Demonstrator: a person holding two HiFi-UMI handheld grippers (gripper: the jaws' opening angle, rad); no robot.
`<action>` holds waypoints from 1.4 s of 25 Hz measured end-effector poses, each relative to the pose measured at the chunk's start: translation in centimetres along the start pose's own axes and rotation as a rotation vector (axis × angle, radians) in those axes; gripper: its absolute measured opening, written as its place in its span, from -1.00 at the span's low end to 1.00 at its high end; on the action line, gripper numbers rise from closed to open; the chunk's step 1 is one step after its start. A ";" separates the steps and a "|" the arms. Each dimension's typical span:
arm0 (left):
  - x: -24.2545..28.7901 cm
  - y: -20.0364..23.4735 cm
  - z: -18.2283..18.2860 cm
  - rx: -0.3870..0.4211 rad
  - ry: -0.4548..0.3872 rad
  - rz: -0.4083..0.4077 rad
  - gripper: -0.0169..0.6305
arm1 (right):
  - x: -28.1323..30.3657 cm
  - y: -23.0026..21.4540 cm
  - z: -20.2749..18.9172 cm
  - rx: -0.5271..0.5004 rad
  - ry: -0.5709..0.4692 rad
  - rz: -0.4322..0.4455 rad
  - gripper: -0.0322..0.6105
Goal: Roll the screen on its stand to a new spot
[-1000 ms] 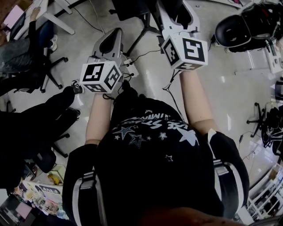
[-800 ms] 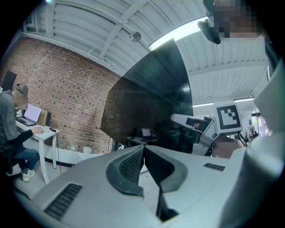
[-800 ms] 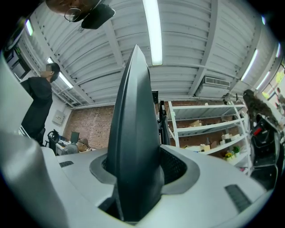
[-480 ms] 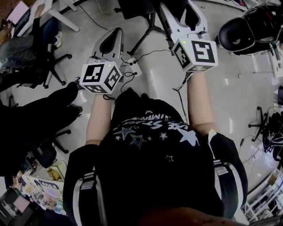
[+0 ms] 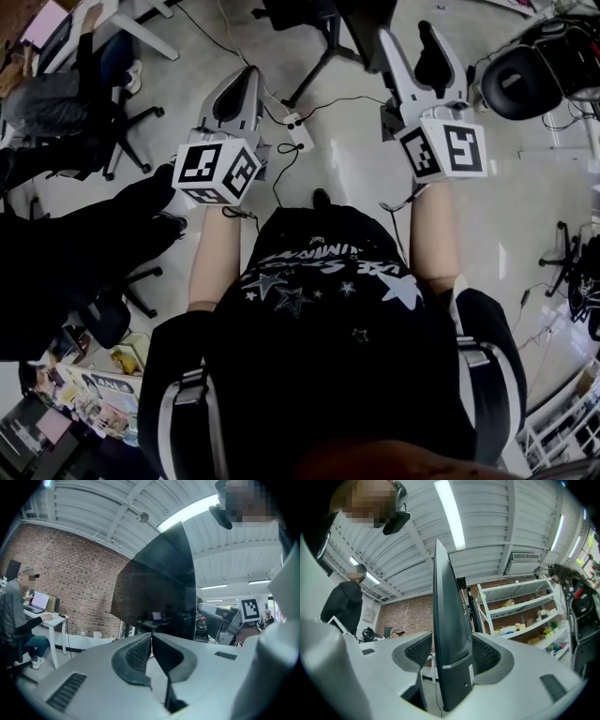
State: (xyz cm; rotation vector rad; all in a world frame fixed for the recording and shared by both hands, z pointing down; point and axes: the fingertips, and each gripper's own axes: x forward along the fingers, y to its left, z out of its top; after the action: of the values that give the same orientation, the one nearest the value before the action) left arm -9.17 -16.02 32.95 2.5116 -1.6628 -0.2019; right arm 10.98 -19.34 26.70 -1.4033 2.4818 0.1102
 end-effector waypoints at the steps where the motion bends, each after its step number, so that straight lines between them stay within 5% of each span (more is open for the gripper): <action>1: -0.5 0.0 -0.1 -0.003 0.000 0.000 -0.91 | -0.5 0.0 -0.1 -0.005 0.004 -0.010 -0.08; 9: -5.2 -0.8 -0.3 -0.033 -0.009 -0.008 -0.91 | -3.9 3.2 -0.1 -0.033 0.052 -0.002 -0.11; 13: -7.5 -0.8 0.1 -0.045 -0.031 -0.013 -0.91 | -4.7 5.8 -0.6 -0.042 0.113 0.014 -0.47; 26: -14.2 -4.3 0.5 -0.038 -0.045 -0.051 -0.91 | -11.5 10.0 0.6 -0.042 0.165 -0.008 -0.88; 35: -18.4 -7.0 0.3 -0.039 -0.051 -0.073 -0.91 | -16.0 12.5 1.0 -0.094 0.206 0.002 -0.88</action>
State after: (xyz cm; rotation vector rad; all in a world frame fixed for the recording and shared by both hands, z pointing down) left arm -9.94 3.64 32.27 2.5614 -1.5706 -0.3048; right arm 8.32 0.63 29.35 -1.5192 2.6764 0.0869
